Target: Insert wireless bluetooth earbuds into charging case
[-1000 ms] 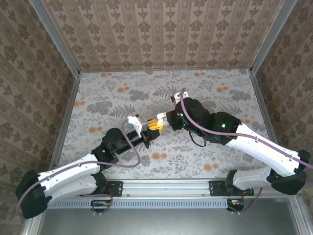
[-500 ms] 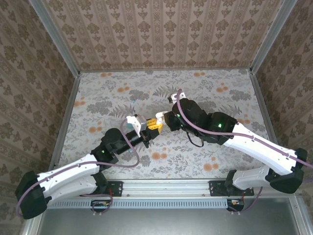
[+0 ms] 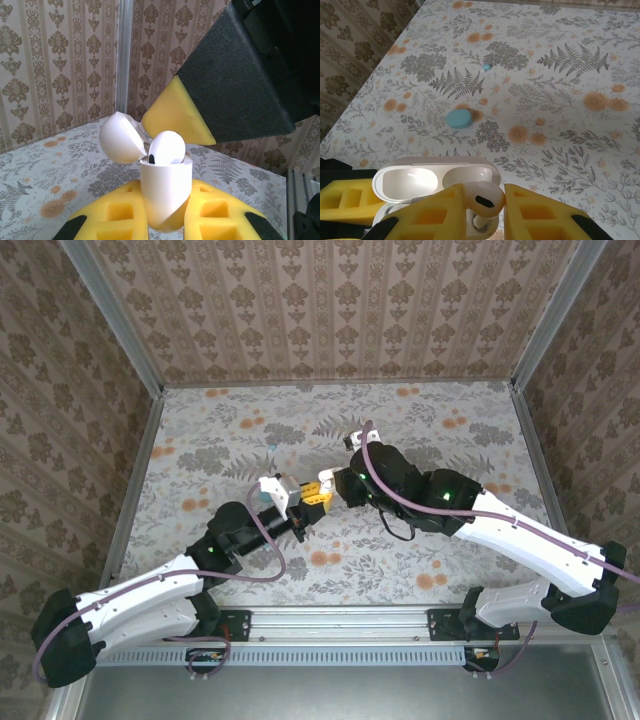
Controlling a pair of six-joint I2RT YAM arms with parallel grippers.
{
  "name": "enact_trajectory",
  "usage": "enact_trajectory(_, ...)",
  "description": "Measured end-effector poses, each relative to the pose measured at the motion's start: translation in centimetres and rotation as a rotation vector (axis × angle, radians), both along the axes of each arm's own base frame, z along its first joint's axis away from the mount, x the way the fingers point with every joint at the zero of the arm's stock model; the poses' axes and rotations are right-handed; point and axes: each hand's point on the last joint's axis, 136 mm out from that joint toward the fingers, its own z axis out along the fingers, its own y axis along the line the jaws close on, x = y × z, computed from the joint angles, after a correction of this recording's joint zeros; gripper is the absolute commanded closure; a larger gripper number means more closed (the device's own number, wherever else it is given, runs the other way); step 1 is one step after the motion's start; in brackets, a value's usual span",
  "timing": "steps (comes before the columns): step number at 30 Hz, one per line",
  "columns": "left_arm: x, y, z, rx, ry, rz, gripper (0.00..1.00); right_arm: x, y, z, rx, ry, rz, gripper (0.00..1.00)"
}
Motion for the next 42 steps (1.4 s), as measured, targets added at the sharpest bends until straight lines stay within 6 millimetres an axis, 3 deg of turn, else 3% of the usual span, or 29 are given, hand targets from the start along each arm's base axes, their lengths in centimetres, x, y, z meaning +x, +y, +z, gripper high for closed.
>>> enact_trajectory(16,0.1,0.2,-0.5,0.014,0.011,0.014,1.00,0.0,0.7,-0.9,-0.044,0.017,0.021,0.79)
enact_trajectory(42,0.0,1.0,-0.1,0.000,0.005,0.036,1.00,-0.5,1.6,-0.5,0.033,0.075,0.013,0.67)
